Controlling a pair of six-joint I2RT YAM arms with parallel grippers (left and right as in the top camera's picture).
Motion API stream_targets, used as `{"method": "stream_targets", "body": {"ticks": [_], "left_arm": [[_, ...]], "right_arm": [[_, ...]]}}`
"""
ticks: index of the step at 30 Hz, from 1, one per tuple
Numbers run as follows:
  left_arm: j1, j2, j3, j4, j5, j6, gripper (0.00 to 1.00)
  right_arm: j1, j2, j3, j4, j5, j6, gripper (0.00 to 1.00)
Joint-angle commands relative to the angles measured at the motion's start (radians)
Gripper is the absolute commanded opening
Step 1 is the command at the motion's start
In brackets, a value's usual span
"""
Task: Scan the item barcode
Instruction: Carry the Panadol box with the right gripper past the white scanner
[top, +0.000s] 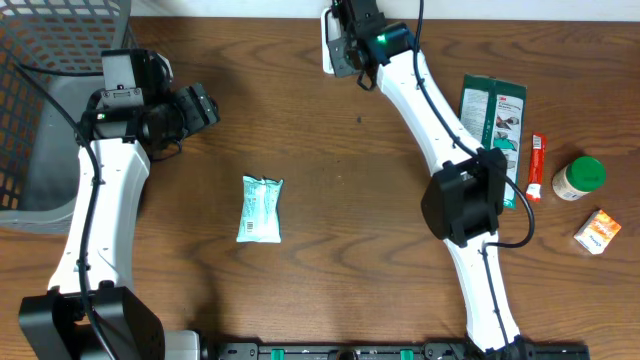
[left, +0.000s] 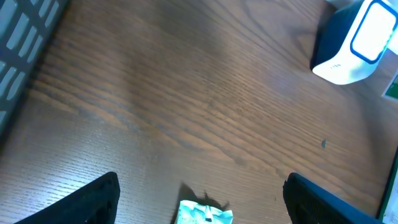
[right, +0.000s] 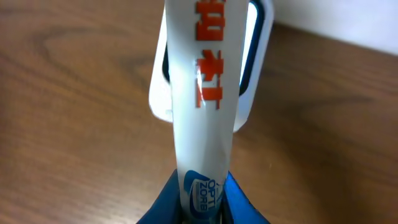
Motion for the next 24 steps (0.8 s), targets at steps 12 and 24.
{"method": "stream_targets", "body": {"ticks": [12,24], "left_arm": [[0.001,-0.008,0.011,-0.002,0.001,0.002,0.86],[0.001,-0.008,0.011,-0.002,0.001,0.002,0.86]], "right_arm": [[-0.029,0.039,0.02,0.029,-0.042,0.052,0.11],[-0.027,0.086,0.018,0.036,-0.045,0.052,0.11]]}}
